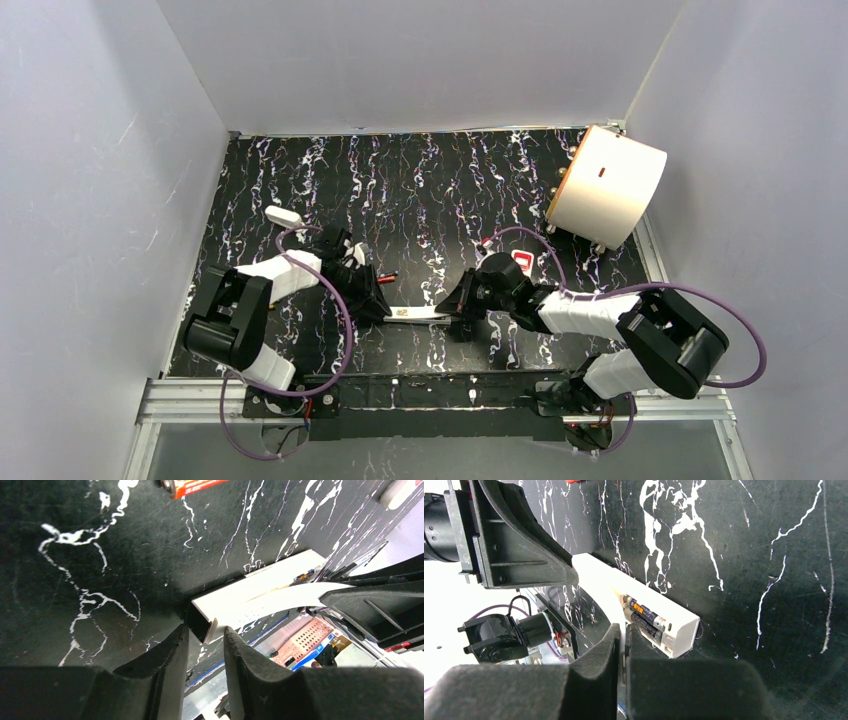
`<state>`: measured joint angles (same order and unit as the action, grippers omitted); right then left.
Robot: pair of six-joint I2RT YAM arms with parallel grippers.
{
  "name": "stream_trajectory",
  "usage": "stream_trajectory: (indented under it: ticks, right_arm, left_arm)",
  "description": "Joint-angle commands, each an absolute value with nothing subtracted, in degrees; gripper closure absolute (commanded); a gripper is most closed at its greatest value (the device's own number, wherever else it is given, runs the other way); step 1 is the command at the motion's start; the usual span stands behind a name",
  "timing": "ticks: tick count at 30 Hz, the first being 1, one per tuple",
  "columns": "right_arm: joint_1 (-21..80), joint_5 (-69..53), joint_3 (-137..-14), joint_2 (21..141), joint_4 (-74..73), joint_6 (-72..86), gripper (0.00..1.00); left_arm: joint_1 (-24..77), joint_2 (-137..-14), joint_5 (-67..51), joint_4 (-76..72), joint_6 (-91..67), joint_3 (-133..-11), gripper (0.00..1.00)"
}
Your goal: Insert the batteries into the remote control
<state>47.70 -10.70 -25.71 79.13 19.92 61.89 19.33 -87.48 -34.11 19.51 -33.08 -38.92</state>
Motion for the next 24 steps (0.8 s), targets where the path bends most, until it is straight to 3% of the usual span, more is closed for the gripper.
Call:
stream_trajectory:
  ticks: [1,7,11,18,24]
  right_arm:
    - [47.8,-8.9,-26.9,79.3,12.3,58.3,0.86]
    - [47.7,-8.1,-28.9,75.9,7.7,58.1,0.56]
    - [46.5,-8.5,-30.6,70.2,2.5,58.4,0.44]
    - [44.7,-7.3,-30.3,64.0,-5.4,58.0,0.4]
    - [44.6,-7.5,-31.9,68.8,-5.3,53.8,0.42]
  left_arm:
    - [20.7,-91.7,-22.1,23.6,-31.8,-38.1,0.73]
    - [21.2,-93.2,-19.2,25.6,-32.0,-38.3,0.77]
    - [21.1,-93.8,-18.4,26.8,-31.7,-38.7,0.78]
    - [21.1,-95.1,-19.0,26.9,-31.5,-39.1,0.78]
    - [21.1,-95.4,-19.8,27.0,-31.2,-39.5,0.78]
